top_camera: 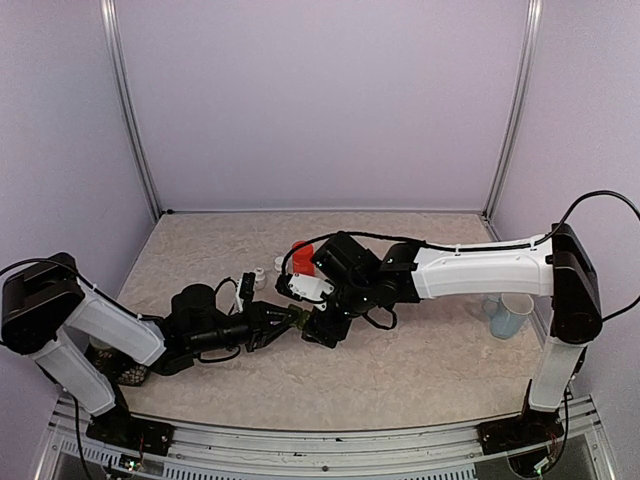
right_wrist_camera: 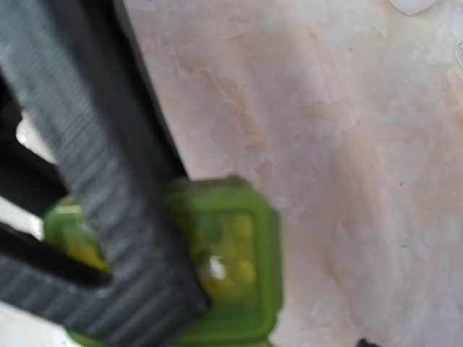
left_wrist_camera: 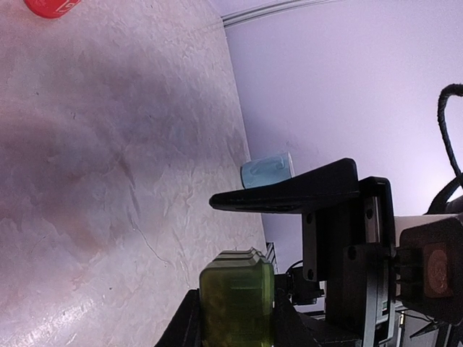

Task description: Sort the pills into containers

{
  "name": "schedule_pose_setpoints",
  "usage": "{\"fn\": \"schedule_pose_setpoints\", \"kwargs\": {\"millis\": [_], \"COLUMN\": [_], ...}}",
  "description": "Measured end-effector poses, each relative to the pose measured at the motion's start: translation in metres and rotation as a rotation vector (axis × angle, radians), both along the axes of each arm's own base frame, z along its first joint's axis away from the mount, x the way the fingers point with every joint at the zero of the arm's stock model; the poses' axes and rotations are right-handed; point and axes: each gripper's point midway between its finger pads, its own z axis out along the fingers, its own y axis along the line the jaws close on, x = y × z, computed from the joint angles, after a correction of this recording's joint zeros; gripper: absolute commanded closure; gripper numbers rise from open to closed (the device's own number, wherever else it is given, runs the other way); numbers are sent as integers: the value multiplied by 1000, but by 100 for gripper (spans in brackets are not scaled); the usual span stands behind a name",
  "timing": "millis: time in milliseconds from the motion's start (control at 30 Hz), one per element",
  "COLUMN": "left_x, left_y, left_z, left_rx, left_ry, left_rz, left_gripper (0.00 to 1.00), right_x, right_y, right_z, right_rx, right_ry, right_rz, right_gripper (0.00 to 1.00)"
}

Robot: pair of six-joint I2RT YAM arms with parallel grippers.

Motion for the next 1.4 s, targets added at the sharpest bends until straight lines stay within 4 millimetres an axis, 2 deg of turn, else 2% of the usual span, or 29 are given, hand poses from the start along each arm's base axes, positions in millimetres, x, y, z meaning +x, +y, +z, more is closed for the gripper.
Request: {"fn": "schedule_pose_setpoints", "kwargs": {"millis": [200,433,633,700,767,867,1267,1400], "left_x": [0,0,0,0,0,1,-2,-4], "left_y": [0,0,0,0,0,1,3,6], "left_z": [1,0,0,0,0,0,-1,-4], "left_rx": [-4,-6,-6,-6,-6,-7,-12,-4], "left_ry": [1,6,7,8,8,6,8,12], "left_rz": [1,1,1,1,3,6,6,9], "left_gripper": [78,78,78,78,78,77,51,49], "right_x": [-1,4,5,5,5,3,3,2], "right_y": [3,12,14,14,14,15,14,11], "right_z": [2,14,3,0,-1,-1,-1,-7], "right_rx": [9,37,18,10,8,8,3,-10], "right_ry": [2,-13,-3,1,2,3,-3,2], "right_rz": [6,8,8,7,9,15,11,10], "right_gripper": [19,25,29,33,37,38,39,38]}}
